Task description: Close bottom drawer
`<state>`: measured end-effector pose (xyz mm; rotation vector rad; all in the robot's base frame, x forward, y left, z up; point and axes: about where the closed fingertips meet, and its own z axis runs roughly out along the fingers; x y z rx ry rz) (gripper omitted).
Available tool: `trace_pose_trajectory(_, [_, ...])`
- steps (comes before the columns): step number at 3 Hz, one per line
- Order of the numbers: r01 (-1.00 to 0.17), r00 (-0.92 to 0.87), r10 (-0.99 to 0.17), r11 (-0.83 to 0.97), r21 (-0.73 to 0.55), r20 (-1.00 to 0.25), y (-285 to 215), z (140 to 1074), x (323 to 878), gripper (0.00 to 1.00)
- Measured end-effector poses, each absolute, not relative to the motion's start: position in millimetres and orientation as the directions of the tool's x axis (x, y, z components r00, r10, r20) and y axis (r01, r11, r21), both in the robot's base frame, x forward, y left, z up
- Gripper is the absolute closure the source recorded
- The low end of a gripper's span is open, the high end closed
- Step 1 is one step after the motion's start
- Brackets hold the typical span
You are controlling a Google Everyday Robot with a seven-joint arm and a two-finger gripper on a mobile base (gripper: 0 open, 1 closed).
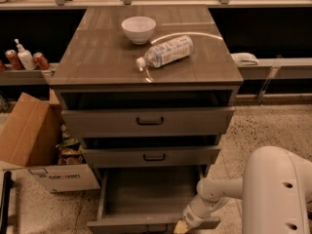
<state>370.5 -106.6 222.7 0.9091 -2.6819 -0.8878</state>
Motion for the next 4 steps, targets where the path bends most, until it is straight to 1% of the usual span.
trace_pose_trajectory(1, [-0.468, -0.857, -0.513, 0.73, 0.498, -0.054, -104.1, 201.7, 402.3, 0.87])
trace_pose_trajectory(2, [-0.441, -0.882, -0.466, 0.776, 0.451, -0.061, -105.3, 191.3, 419.6, 1.0])
trace_pose_trajectory(4, [-0.441, -0.882, -0.466, 0.776, 0.451, -0.061, -105.3, 191.3, 419.6, 1.0])
